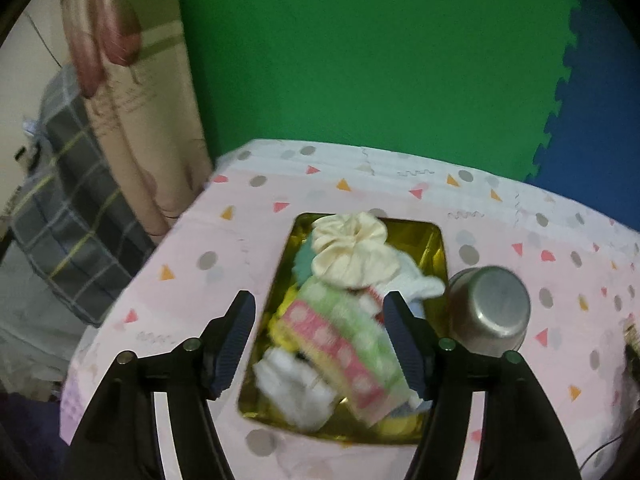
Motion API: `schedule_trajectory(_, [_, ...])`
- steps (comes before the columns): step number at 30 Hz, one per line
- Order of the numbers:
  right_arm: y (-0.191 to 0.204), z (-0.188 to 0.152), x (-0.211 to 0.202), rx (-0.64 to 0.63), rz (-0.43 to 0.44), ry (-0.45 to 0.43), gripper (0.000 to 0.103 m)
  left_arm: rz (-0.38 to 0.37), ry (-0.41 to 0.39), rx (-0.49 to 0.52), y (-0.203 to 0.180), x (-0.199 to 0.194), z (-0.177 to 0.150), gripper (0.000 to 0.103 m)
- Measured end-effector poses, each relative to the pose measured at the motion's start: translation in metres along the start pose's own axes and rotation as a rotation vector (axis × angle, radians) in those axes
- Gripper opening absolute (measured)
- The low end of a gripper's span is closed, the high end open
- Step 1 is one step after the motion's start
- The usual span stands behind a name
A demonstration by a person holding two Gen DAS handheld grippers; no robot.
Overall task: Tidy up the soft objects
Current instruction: 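Release the scrunchie into the tin and withdraw the left tool, then carry the cotton swab bag into the gold tin and open the right tool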
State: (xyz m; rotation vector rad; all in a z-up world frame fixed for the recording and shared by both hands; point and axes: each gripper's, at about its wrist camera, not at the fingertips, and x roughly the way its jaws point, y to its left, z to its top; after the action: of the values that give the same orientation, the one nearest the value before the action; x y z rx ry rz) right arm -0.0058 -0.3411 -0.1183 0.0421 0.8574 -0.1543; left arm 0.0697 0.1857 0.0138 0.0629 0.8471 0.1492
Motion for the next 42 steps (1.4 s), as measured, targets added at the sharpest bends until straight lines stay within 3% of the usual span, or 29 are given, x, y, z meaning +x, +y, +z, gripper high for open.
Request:
schedule_trajectory(4, [0.000, 0.000, 0.000, 0.003, 0.003, 0.000, 0.033, 0.035, -0.021, 0.006, 0.003, -0.012, -0.024, 0.068])
schedule_trajectory(15, [0.003, 0.000, -0.001, -0.012, -0.019, 0.001, 0.033, 0.091, 0.031, -0.033, 0.013, -0.007, -0.072, 0.069])
schedule_trajectory(29, [0.008, 0.003, -0.002, 0.011, -0.046, 0.011, 0.029, 0.152, -0.069, 0.014, -0.005, -0.015, -0.082, 0.078])
schedule_trajectory(42, [0.052, 0.011, -0.018, -0.027, 0.023, 0.012, 0.028, 0.124, -0.082, -0.020, 0.000, -0.012, -0.091, 0.083])
